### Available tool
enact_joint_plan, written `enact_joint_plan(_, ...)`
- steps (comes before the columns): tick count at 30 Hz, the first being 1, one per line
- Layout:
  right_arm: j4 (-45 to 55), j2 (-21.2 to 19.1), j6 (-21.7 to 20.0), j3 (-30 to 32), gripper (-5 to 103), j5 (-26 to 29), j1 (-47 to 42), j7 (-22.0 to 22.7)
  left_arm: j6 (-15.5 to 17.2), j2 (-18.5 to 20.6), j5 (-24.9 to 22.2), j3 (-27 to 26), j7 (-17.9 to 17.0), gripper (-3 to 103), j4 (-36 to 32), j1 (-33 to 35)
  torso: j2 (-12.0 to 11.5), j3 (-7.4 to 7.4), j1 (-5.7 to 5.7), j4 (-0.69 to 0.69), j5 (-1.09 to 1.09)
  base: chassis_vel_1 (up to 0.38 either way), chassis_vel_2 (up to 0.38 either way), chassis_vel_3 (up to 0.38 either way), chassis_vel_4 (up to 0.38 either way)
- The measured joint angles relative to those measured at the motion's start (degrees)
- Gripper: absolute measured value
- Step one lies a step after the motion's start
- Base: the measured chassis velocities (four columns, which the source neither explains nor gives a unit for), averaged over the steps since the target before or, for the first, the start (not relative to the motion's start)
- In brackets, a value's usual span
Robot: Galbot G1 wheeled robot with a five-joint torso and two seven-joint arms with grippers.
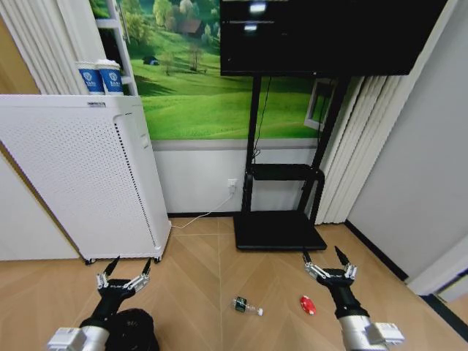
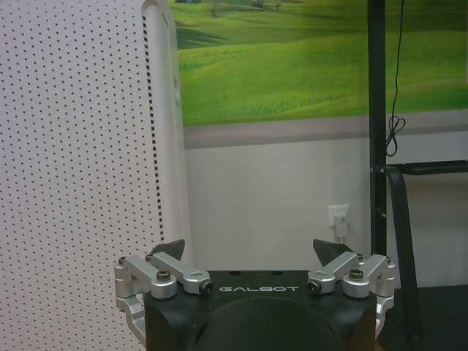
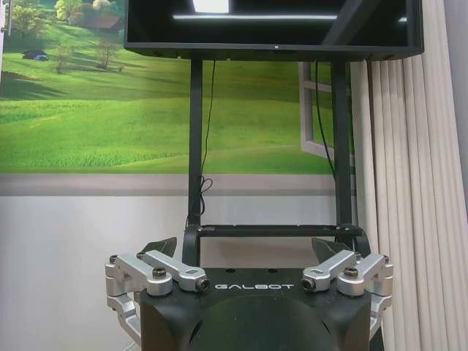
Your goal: Pick up the trash bin and place the garbage on the floor into it.
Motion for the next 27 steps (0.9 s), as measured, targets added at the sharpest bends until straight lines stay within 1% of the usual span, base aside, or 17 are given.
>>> enact_joint_plan(11,-0.2,0.0,-0.1,0.1,100,-0.6,0.0,0.2,-0.1,0.0,0.1,0.1,0.2,99,0.2,0.0,-2.3,-1.62,-0.71,0.00,0.00,0.000,0.000,0.000,0.000)
enact_joint_plan(16,-0.3,0.0,-0.2,0.1,100,-0.6,0.1,0.3,-0.1,0.0,0.2,0.0,0.2,99,0.2,0.1,-3.7,-2.64,-1.07,0.00,0.00,0.000,0.000,0.000,0.000)
enact_joint_plan(19,-0.3,0.0,-0.2,0.1,100,-0.6,0.1,0.3,-0.1,0.0,0.2,0.0,0.2,99,0.2,0.1,-4.0,-2.92,-1.13,0.00,0.00,0.000,0.000,0.000,0.000)
enact_joint_plan(22,-0.4,0.0,-0.2,0.1,100,-0.6,0.1,0.4,-0.1,0.0,0.2,0.1,0.2,99,0.2,0.1,-5.1,-3.72,-1.38,0.00,0.00,0.000,0.000,0.000,0.000)
enact_joint_plan(27,-0.5,0.0,-0.2,0.1,100,-0.6,0.1,0.5,-0.3,0.0,0.5,0.1,0.3,99,0.3,0.1,-6.0,-4.38,-1.61,0.00,0.00,0.000,0.000,0.000,0.000)
